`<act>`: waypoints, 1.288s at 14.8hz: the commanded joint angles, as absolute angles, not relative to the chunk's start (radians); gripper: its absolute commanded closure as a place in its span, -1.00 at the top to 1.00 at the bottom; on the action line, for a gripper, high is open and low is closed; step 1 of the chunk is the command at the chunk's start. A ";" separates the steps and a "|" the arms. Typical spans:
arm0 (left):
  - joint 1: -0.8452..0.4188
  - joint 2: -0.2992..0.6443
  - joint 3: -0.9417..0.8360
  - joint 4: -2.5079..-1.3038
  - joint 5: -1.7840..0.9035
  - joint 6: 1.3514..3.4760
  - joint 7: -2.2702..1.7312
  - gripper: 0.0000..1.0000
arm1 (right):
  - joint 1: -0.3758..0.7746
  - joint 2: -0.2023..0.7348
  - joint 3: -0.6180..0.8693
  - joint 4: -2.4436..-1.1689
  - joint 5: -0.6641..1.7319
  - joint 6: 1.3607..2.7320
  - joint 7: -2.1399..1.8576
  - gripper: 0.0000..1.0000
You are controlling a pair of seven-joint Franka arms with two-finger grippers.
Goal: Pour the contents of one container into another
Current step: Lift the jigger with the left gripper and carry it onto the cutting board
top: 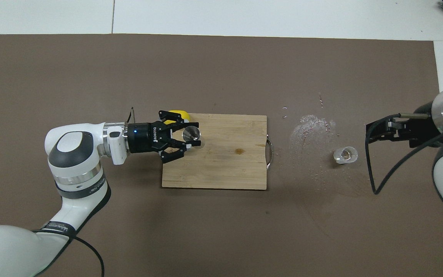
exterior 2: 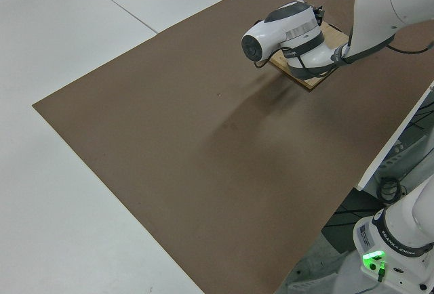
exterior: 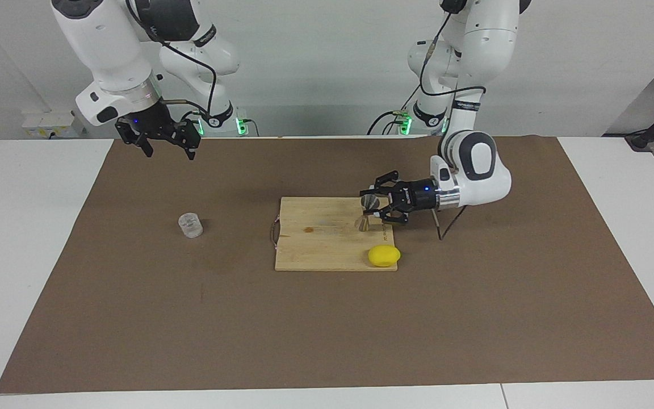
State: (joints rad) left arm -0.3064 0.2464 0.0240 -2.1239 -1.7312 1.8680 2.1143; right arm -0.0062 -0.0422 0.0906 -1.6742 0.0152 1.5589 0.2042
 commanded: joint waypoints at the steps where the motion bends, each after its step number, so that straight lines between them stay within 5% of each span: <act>1: -0.415 0.221 0.040 -2.152 -1.859 1.994 2.105 -0.16 | -0.015 -0.064 0.092 -1.697 0.015 1.565 0.189 1.00; 8: -0.598 0.245 0.041 -2.158 -2.092 2.206 2.279 -0.09 | -0.015 -0.064 0.092 -1.698 0.015 1.565 0.189 1.00; 19: -0.644 0.270 0.041 -2.160 -2.164 2.273 2.451 0.06 | -0.015 -0.064 0.092 -1.698 0.015 1.565 0.189 1.00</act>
